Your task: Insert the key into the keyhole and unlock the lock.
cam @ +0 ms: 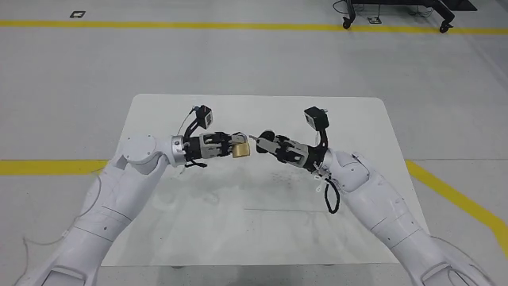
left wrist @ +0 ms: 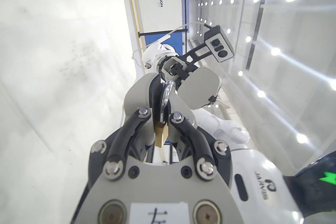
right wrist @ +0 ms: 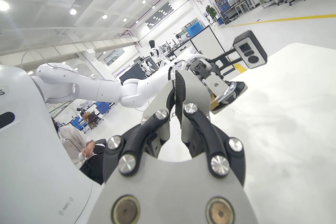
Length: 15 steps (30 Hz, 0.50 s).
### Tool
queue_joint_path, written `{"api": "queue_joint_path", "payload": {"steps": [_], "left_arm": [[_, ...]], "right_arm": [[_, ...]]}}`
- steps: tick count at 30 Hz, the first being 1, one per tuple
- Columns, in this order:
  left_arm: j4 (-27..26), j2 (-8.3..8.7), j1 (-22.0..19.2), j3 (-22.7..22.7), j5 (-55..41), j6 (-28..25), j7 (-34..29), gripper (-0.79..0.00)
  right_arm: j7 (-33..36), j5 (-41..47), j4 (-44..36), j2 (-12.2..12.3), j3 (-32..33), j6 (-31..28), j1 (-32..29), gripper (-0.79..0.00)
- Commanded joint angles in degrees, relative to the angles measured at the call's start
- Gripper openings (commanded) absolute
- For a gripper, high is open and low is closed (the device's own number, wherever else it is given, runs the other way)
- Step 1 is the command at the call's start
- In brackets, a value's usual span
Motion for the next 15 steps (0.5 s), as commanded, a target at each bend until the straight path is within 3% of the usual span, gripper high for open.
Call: {"api": "queue_joint_path", "payload": {"steps": [1,3,11,15], "left_arm": [[0.1,-0.32,-1.5,0.7,-1.1,7.1,0.5,-0.785],[-0.3,-0.56,-2.9,0.4,-1.6,8.2,1.5,-0.785],[-0.4,-0.58,-3.1,0.4,-1.6,8.4,1.4,-0.785],[-1.0,-0.85,-0.3,0.6,-4.5,11.2,4.5,-0.785]], "right_arm": [[-1.6,-7.7,-2.1,0.7,3.7,1.5,-1.5,-0.785],[-5.7,-14.4,-6.8,1.4,7.7,3.7,-5.1,-0.785],[-5.7,-14.4,-6.8,1.4,7.7,3.7,-5.1,-0.785],[-5.6,-15.0,-7.1,1.4,7.8,3.9,-5.0,-0.785]]}}
